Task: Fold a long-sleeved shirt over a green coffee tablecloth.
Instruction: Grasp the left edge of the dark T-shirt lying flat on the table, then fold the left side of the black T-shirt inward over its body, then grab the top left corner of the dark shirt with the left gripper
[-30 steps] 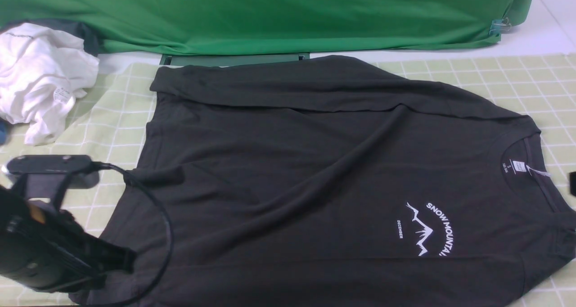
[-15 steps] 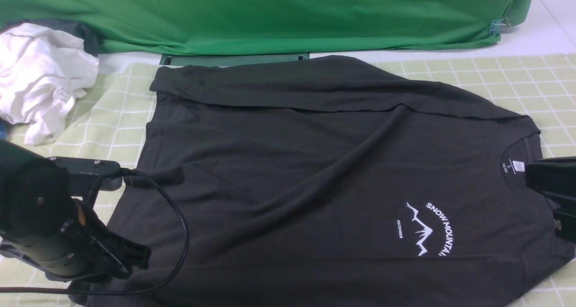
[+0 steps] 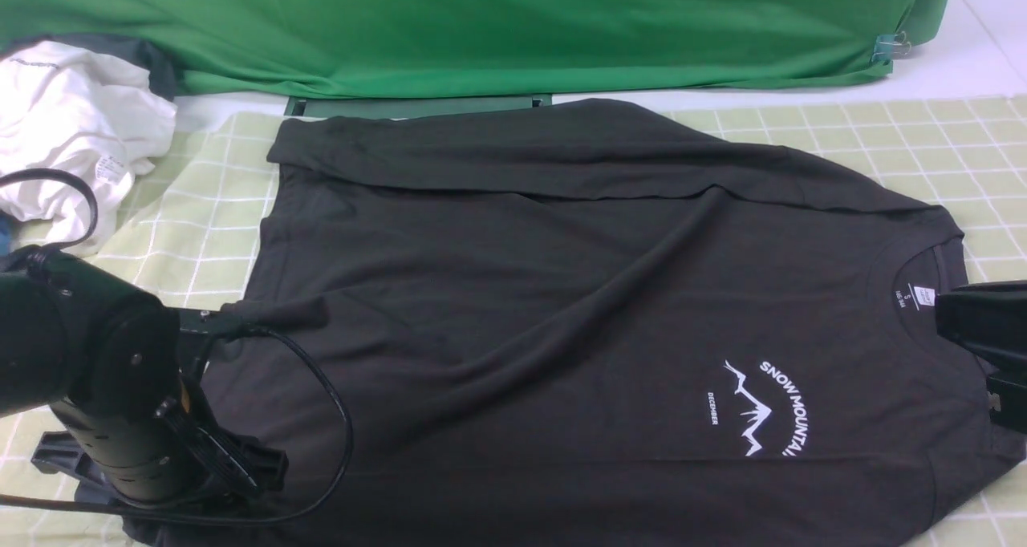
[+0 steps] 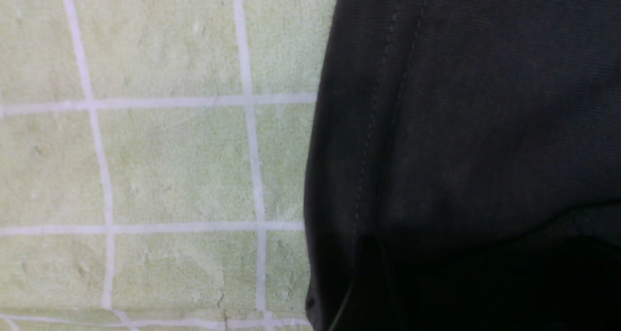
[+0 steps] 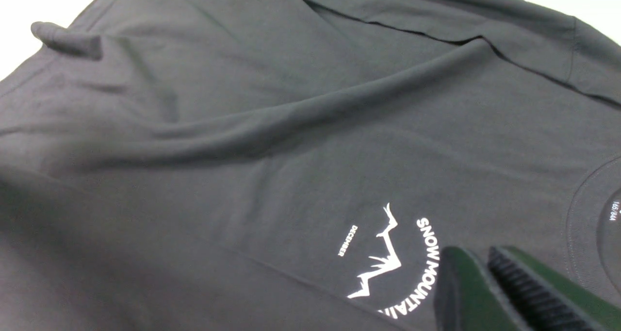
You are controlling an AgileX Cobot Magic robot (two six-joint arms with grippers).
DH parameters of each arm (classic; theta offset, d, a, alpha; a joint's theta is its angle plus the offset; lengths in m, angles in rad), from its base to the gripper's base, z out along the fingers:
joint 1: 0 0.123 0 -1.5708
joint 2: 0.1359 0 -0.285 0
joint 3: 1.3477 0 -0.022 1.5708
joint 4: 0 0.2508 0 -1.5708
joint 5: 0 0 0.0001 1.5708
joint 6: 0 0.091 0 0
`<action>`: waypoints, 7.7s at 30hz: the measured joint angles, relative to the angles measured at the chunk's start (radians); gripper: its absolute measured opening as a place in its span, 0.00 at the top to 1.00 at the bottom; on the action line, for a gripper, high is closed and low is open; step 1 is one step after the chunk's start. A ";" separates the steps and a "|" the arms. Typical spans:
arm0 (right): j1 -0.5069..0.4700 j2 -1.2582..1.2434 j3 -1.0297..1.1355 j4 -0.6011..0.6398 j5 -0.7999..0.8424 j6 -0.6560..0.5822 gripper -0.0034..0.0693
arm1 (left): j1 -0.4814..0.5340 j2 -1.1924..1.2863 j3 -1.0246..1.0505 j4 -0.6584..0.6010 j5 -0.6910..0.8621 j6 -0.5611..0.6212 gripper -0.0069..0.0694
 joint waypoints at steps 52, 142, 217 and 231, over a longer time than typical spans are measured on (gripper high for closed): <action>0.000 0.000 0.000 0.001 -0.041 0.017 0.79 | 0.000 0.256 -0.673 0.122 -0.048 0.370 0.88; 0.413 0.704 -0.220 -0.016 0.216 -0.273 0.29 | 0.264 -0.219 0.000 -0.253 0.295 0.274 0.89; 0.489 0.441 -0.346 -0.174 0.361 -0.029 0.95 | 0.267 0.311 -0.842 -0.179 0.219 0.184 0.88; 0.328 0.441 -0.346 -0.186 0.428 -0.014 0.96 | 0.267 0.777 -1.308 -0.106 0.229 0.184 0.39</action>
